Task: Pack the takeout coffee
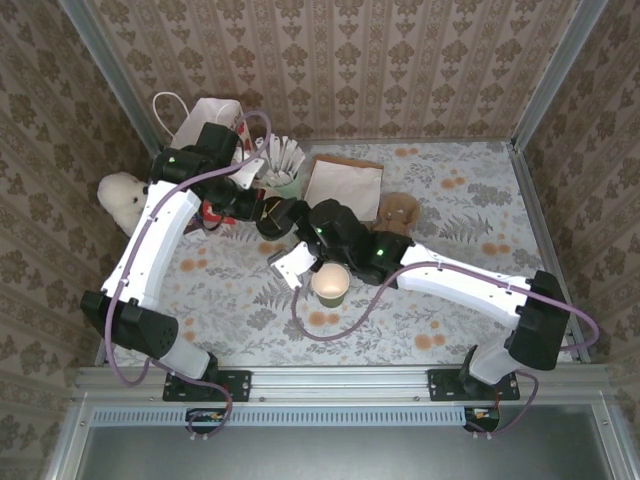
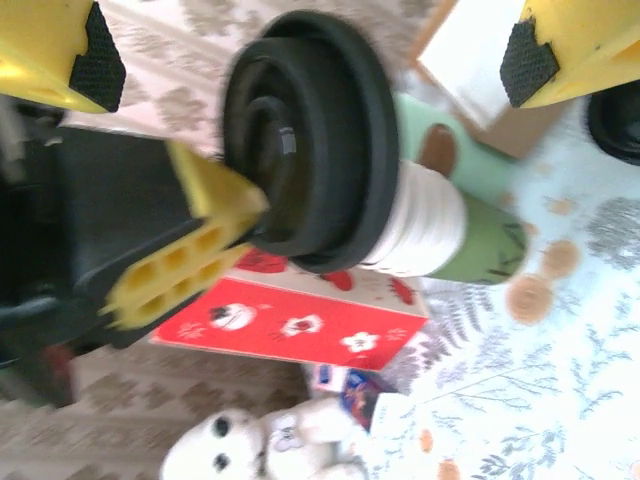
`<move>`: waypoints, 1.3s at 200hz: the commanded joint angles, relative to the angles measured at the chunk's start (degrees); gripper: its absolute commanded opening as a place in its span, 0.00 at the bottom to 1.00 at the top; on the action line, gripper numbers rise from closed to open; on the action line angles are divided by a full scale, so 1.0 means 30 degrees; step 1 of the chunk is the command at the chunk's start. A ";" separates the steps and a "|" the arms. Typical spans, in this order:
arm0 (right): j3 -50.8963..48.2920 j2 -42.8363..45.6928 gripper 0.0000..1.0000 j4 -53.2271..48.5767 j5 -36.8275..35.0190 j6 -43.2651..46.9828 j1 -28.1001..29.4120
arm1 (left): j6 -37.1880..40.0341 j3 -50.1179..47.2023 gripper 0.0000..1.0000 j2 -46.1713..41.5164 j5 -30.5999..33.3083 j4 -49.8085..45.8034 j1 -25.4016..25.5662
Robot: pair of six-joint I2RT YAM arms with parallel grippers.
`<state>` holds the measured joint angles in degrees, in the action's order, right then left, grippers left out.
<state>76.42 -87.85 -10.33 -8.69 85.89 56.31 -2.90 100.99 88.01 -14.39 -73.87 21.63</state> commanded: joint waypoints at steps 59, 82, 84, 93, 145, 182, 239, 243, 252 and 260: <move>-0.2078 0.2595 1.00 0.2646 -0.5984 -2.9043 -0.1052 | -0.3020 -0.3728 0.00 -0.2222 0.2995 0.3440 0.0696; -0.1140 0.3482 1.00 -0.2199 -0.5792 -3.6996 -0.1775 | -0.3782 -0.4396 0.00 -0.2644 0.4191 0.3225 0.1401; -0.1212 0.3527 1.00 -0.2392 -0.5861 -3.7430 -0.1844 | -0.3876 -0.4454 0.00 -0.2697 0.4148 0.3269 0.1850; -0.1614 0.3717 1.00 -0.2825 -0.5835 -3.9117 -0.2042 | -0.4200 -0.4696 0.00 -0.2854 0.3801 0.3513 0.2184; -0.5440 0.5606 1.00 -0.3400 0.1838 -4.7279 -0.6085 | -0.6661 -0.5835 0.00 -0.3019 0.1632 0.5100 0.3365; -0.7623 0.7534 1.00 -0.4030 0.2416 -4.6058 -0.6491 | -0.8075 -0.5783 0.00 -0.1905 0.1488 0.3982 0.5099; -1.1466 0.9556 0.97 -0.1738 0.4456 -4.5330 -0.6676 | -0.8353 -0.4633 0.00 0.1125 0.1164 0.3026 0.7651; -1.1580 0.9602 0.97 -0.1660 0.4574 -4.5207 -0.6672 | -0.8373 -0.4592 0.00 0.1263 0.1154 0.3030 0.7810; -1.1866 0.9731 0.96 -0.1526 0.4829 -4.4918 -0.6672 | -0.8431 -0.4399 0.00 0.1610 0.1135 0.3011 0.8078; -1.2086 0.9816 0.96 -0.1429 0.5028 -4.4709 -0.6672 | -0.8458 -0.4268 0.00 0.1861 0.1128 0.2946 0.8313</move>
<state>42.02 -60.14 -17.78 2.50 -50.48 36.56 -26.63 84.88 92.27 -10.15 -62.81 44.62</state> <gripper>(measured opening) 0.963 0.044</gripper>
